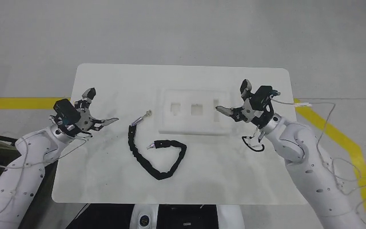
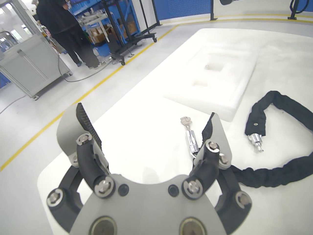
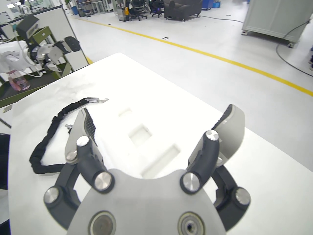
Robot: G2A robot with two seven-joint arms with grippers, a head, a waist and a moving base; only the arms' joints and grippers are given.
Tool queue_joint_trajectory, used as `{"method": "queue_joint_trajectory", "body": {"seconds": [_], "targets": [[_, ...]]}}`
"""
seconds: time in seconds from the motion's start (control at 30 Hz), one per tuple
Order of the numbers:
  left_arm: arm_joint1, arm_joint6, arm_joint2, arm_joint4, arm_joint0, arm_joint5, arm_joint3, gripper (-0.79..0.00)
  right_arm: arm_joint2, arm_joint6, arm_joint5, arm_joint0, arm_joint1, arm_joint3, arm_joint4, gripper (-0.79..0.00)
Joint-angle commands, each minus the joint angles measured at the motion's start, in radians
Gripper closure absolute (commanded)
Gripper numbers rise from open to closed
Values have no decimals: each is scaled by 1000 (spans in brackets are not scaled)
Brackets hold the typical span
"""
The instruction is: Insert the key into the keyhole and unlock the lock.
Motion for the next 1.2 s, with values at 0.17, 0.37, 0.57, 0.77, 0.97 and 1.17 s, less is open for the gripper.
{"method": "queue_joint_trajectory", "body": {"seconds": [0.17, 0.37, 0.57, 0.77, 0.97, 1.17], "targets": [[-1, 23, -59, -26, -27, 18, 32, -785, 113, -10, 87, -61, 9, -39, -3, -785], [-6, -20, -73, -44, -62, 31, 27, -785, 199, 22, 144, -88, 15, -70, -6, -785], [-16, -63, -55, -59, -95, 30, 41, -785, 221, 20, 157, -95, 15, -71, 2, -785], [-18, -72, -47, -60, -103, 22, 44, -784, 220, 20, 157, -95, 15, -71, 2, -785], [-18, -71, -48, -60, -103, 23, 44, -784, 221, 20, 157, -95, 15, -71, 2, -785], [-18, -71, -48, -60, -103, 23, 44, -784, 221, 20, 157, -95, 15, -71, 2, -785]]}}
